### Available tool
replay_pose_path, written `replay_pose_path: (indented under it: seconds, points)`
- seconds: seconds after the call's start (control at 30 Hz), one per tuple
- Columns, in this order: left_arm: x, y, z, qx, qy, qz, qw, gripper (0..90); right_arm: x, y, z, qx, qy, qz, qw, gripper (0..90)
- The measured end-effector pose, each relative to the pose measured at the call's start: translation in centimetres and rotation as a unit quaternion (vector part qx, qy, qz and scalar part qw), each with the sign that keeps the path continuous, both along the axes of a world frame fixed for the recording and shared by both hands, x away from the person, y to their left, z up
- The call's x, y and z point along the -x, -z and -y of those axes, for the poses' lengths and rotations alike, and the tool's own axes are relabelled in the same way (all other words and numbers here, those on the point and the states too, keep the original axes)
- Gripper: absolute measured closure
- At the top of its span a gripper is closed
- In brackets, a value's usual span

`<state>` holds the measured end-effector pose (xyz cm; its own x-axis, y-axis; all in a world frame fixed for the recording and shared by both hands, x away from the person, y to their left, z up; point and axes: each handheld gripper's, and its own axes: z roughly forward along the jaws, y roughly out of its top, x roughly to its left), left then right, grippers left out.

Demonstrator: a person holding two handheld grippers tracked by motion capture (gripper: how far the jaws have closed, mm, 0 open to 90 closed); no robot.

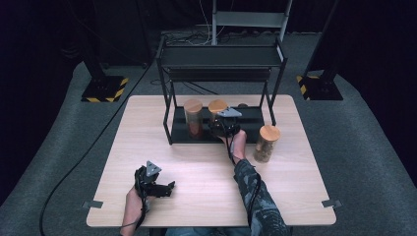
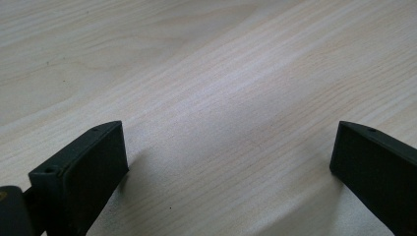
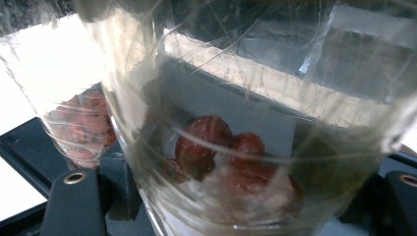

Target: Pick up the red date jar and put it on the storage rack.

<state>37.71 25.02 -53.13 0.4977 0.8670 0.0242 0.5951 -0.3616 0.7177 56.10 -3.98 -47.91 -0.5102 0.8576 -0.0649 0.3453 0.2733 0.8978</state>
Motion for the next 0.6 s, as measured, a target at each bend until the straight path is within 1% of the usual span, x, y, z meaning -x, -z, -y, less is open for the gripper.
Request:
replay_pose_path:
  seconds: [0.17, 0.27, 0.53, 0.6]
  points:
    - [0.01, 0.0, 0.01, 0.0, 0.0, 0.001, 1.0, 0.2, -0.1, 0.25, -0.07, -0.002, -0.001, -0.002, 1.0, 24.4]
    - [0.03, 0.0, 0.03, -0.001, -0.001, 0.001, 1.0, 0.2, -0.22, 0.37, -0.15, 0.003, 0.0, -0.003, 1.0, 24.4]
    - [0.04, -0.01, 0.03, -0.002, 0.0, 0.002, 1.0, 0.2, -0.5, 0.59, -0.03, -0.017, 0.0, -0.01, 0.9998, 24.4]
    - [0.04, -0.01, 0.03, -0.002, -0.001, 0.001, 1.0, 0.2, -0.52, 0.67, -0.02, -0.026, 0.001, -0.014, 0.9996, 24.4]
